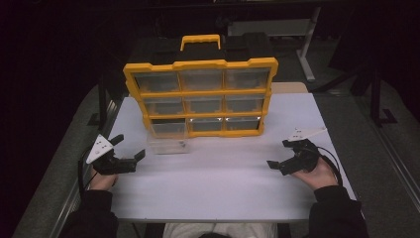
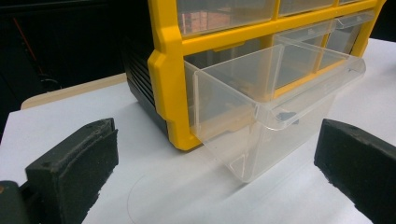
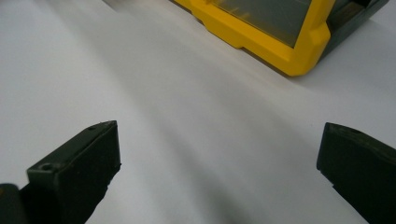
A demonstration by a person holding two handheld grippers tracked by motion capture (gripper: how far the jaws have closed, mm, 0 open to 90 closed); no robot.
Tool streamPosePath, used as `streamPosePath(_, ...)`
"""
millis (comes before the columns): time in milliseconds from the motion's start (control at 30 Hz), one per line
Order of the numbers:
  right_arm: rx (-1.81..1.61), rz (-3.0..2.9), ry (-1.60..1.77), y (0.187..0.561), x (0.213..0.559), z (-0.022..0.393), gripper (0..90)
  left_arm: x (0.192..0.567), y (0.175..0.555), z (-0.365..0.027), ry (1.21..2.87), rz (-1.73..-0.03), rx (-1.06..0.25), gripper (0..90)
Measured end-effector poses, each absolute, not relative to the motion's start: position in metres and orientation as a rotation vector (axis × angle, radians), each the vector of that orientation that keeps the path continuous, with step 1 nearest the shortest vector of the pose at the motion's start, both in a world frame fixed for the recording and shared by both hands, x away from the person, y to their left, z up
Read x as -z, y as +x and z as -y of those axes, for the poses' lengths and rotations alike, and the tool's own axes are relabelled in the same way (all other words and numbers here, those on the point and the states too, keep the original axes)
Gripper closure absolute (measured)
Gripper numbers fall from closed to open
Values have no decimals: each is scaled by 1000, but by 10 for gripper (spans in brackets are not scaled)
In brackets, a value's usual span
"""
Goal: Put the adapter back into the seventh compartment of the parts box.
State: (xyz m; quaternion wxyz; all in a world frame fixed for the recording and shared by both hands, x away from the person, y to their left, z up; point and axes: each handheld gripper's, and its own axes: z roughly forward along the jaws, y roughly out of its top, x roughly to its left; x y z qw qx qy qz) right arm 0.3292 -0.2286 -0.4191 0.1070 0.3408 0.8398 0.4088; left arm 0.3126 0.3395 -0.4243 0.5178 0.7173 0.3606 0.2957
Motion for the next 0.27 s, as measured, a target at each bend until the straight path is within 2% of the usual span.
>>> streamPosePath(267,-1220,-2450,1016,323,426,234,0,424,313,-340,1721,-865,-708,0)
